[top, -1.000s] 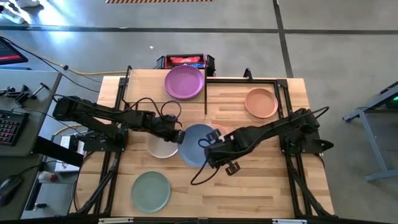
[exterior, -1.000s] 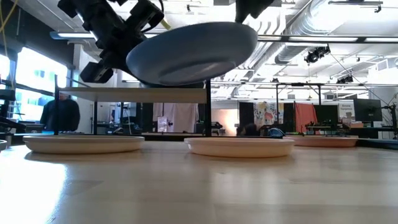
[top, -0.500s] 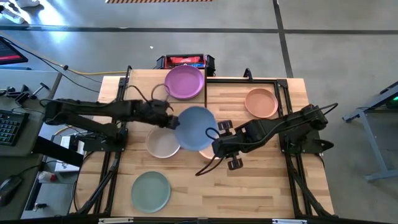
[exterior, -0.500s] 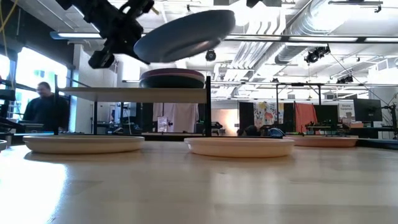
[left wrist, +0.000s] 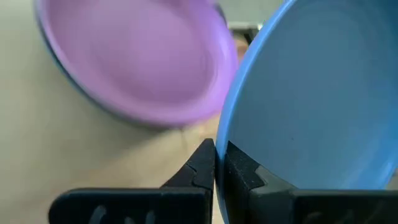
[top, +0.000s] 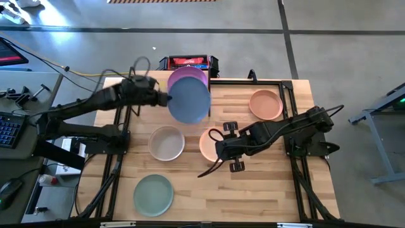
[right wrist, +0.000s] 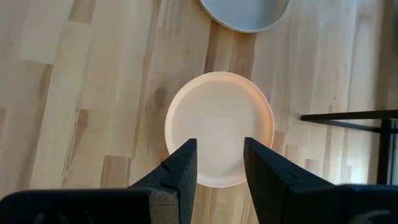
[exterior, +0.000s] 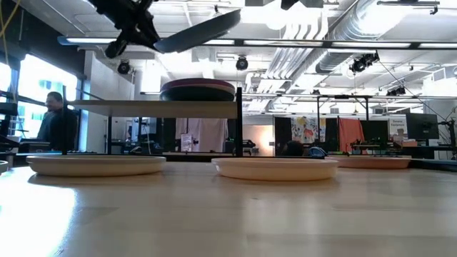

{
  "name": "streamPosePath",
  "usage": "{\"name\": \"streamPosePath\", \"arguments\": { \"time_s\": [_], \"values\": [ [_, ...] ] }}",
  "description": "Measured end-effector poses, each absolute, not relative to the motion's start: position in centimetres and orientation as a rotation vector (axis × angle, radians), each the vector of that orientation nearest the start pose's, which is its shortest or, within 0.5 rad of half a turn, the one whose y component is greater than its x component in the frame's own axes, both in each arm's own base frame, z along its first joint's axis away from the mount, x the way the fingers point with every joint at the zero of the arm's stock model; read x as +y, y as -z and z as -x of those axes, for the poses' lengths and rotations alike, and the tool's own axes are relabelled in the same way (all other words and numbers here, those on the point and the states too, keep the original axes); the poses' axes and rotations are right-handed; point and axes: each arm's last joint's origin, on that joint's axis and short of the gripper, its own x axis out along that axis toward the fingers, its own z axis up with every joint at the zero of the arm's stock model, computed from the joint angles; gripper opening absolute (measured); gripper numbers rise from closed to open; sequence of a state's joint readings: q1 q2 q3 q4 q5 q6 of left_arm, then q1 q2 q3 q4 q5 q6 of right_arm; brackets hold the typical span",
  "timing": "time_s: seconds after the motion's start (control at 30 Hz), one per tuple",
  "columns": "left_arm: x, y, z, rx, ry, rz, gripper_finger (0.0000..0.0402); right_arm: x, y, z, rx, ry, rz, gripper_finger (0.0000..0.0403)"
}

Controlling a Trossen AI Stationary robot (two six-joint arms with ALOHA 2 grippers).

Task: Place and stack plates onto a shelf
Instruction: Stack the blue plate on top the purple plate on the shelf

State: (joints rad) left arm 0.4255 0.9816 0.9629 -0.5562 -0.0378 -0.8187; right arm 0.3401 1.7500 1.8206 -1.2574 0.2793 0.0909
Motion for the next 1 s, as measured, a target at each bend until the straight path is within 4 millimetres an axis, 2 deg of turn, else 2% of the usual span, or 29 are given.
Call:
{"name": "streamPosePath", "arguments": {
  "time_s": [0.23,0.4,0.7,1.0],
  "values": [
    [11.7,-36.7,-17.1,0.342,-0.779,0.770,0.0003,10.3,-35.2,-32.7,1.124,0.056,0.226,0.0108],
    [14.6,-38.0,-17.2,0.376,-0.844,0.712,0.0003,10.0,-35.2,-32.8,1.123,0.081,0.195,0.0108],
    [19.7,-36.8,-18.5,0.483,-0.852,0.779,0.0003,10.0,-35.2,-32.9,1.109,0.100,0.158,0.0108],
    [22.4,-34.4,-18.8,0.596,-0.853,0.889,0.0006,10.1,-35.2,-32.9,1.105,0.137,0.094,0.0108]
  ]
}}
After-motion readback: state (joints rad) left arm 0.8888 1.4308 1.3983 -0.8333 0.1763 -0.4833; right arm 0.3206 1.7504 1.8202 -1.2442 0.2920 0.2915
